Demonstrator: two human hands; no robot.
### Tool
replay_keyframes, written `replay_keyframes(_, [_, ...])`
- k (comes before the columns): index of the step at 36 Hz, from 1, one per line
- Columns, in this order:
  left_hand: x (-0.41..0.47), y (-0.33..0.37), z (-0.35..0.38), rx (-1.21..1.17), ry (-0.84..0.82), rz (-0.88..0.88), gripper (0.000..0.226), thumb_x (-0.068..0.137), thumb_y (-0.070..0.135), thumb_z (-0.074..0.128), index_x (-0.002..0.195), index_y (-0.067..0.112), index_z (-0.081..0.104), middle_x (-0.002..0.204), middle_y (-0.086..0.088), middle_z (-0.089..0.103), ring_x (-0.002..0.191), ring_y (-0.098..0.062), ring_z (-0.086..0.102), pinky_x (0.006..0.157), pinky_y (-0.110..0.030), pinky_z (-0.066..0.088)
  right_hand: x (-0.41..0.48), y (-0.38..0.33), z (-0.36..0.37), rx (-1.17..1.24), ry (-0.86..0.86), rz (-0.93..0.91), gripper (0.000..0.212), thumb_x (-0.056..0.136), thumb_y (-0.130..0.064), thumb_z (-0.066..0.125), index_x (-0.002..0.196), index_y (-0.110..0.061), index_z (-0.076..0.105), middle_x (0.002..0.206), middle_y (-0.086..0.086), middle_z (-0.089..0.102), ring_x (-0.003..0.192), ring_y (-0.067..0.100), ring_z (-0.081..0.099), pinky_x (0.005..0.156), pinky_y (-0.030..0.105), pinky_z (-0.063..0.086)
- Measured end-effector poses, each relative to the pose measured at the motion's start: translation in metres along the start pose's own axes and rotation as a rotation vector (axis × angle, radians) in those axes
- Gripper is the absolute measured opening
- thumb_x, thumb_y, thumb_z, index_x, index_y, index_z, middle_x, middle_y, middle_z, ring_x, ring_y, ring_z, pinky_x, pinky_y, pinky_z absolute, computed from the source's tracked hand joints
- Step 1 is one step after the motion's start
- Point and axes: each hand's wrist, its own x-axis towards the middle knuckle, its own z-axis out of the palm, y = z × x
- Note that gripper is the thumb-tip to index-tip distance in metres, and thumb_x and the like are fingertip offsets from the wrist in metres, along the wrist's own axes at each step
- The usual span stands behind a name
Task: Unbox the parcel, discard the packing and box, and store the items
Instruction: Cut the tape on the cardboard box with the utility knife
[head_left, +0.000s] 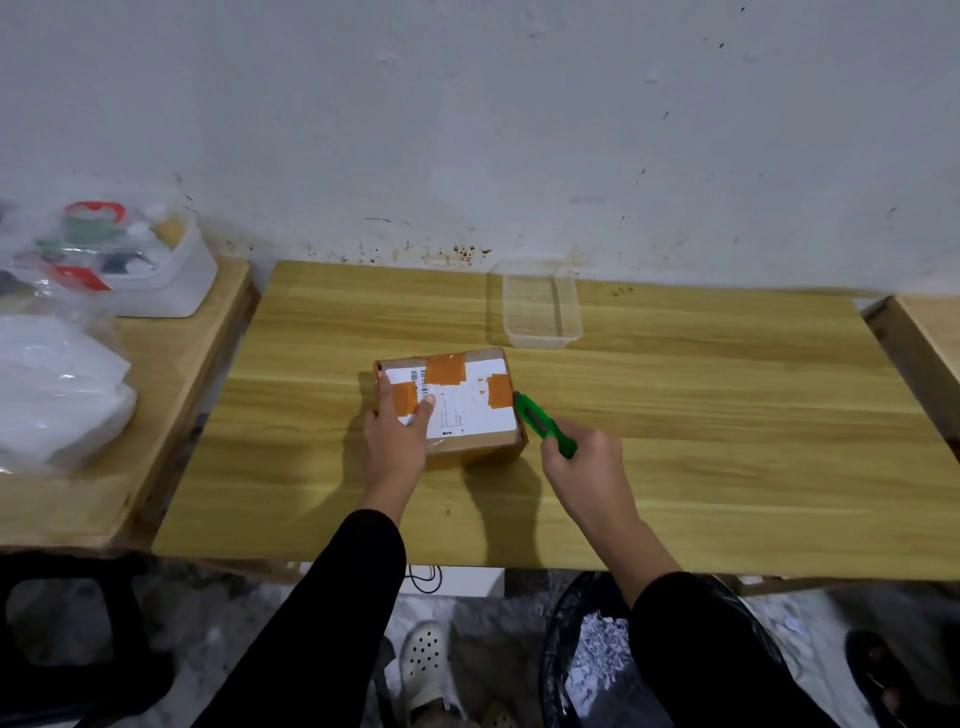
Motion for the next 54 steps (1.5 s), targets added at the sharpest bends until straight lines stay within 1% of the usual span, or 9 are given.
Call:
replay_keyframes(4, [0.000, 0.000, 0.000, 0.017, 0.002, -0.009, 0.071, 0.089, 0.058, 0.043, 0.147, 0.039, 0.007, 0.140, -0.016, 0.039, 0.124, -0.035, 0.043, 0.094, -0.045, 0.042, -0.009, 0.002, 0.002, 0.003, 0.014, 0.001, 0.017, 0.086, -0.008, 0.047, 0.077, -0.010, 0.062, 0.047, -0.001, 0.034, 0.040, 0.012, 0.027, 0.040, 0.024, 0.022])
replay_keyframes(10, [-0.004, 0.001, -0.001, 0.008, 0.001, -0.006, 0.071, 0.090, 0.056, 0.042, 0.148, 0.037, 0.005, 0.143, -0.015, 0.036, 0.127, -0.036, 0.040, 0.097, -0.045, 0.040, -0.026, 0.011, 0.001, 0.047, 0.056, 0.031, 0.027, 0.088, -0.010, 0.047, 0.106, -0.007, 0.066, 0.047, -0.003, 0.039, 0.035, 0.008, 0.031, 0.038, 0.018, 0.022])
replay_keyframes(16, [-0.012, 0.002, -0.001, -0.071, 0.035, -0.017, 0.071, 0.091, 0.052, 0.044, 0.149, 0.033, 0.007, 0.142, -0.017, 0.035, 0.126, -0.033, 0.040, 0.082, -0.033, 0.034, -0.046, 0.025, -0.008, 0.187, 0.164, 0.074, 0.029, 0.088, -0.006, 0.052, 0.114, -0.010, 0.065, 0.056, 0.011, 0.053, 0.041, 0.009, 0.034, 0.041, 0.025, 0.026])
replay_keyframes(19, [-0.014, 0.001, -0.004, -0.095, 0.029, -0.008, 0.073, 0.090, 0.052, 0.046, 0.149, 0.033, 0.008, 0.143, -0.017, 0.034, 0.127, -0.033, 0.039, 0.090, -0.038, 0.039, -0.040, 0.023, -0.009, 0.300, 0.242, 0.127, 0.032, 0.089, -0.006, 0.054, 0.120, -0.007, 0.059, 0.057, 0.004, 0.055, 0.041, 0.006, 0.039, 0.039, 0.017, 0.028])
replay_keyframes(31, [-0.022, -0.021, -0.020, -0.182, -0.143, 0.211, 0.079, 0.083, 0.052, 0.058, 0.146, 0.043, 0.010, 0.143, 0.000, 0.043, 0.127, -0.021, 0.045, 0.103, -0.041, 0.041, 0.004, 0.013, 0.007, 0.480, 0.310, 0.251, 0.030, 0.086, -0.024, 0.062, 0.113, -0.012, 0.066, 0.055, 0.000, 0.055, 0.036, -0.001, 0.043, 0.039, 0.010, 0.035])
replay_keyframes(36, [-0.024, -0.030, -0.027, -0.264, -0.173, 0.210, 0.075, 0.088, 0.033, 0.061, 0.148, 0.033, 0.016, 0.138, 0.005, 0.049, 0.118, -0.008, 0.049, 0.096, -0.022, 0.038, 0.016, 0.013, 0.021, 0.473, 0.267, 0.293, 0.029, 0.089, -0.021, 0.058, 0.116, -0.015, 0.064, 0.058, 0.005, 0.057, 0.039, 0.000, 0.043, 0.043, 0.014, 0.038])
replay_keyframes(44, [0.006, -0.032, -0.047, -0.110, 0.042, 0.139, 0.061, 0.092, 0.044, 0.047, 0.146, 0.020, 0.030, 0.143, -0.011, 0.046, 0.130, -0.029, 0.043, 0.103, -0.035, 0.036, 0.021, 0.013, 0.040, 0.518, 0.071, 0.277, 0.041, 0.097, -0.012, 0.040, 0.137, -0.018, 0.040, 0.069, 0.003, 0.056, 0.053, 0.012, 0.044, 0.049, 0.024, 0.037])
replay_keyframes(49, [0.045, -0.030, -0.062, -0.175, 0.085, 0.045, 0.060, 0.096, 0.041, 0.043, 0.147, 0.015, 0.025, 0.148, -0.012, 0.039, 0.135, -0.028, 0.036, 0.109, -0.036, 0.030, 0.032, 0.012, 0.057, 0.483, -0.028, 0.252, 0.041, 0.099, -0.014, 0.037, 0.139, -0.018, 0.037, 0.071, -0.002, 0.058, 0.063, 0.011, 0.047, 0.056, 0.028, 0.036])
replay_keyframes(54, [0.082, -0.014, -0.065, -0.245, 0.158, -0.071, 0.053, 0.100, 0.028, 0.038, 0.147, 0.010, 0.023, 0.142, -0.015, 0.044, 0.126, -0.030, 0.046, 0.078, -0.017, 0.035, 0.052, 0.002, 0.079, 0.490, -0.053, 0.233, 0.042, 0.099, -0.013, 0.034, 0.140, -0.019, 0.036, 0.072, -0.004, 0.055, 0.061, 0.008, 0.042, 0.051, 0.017, 0.034])
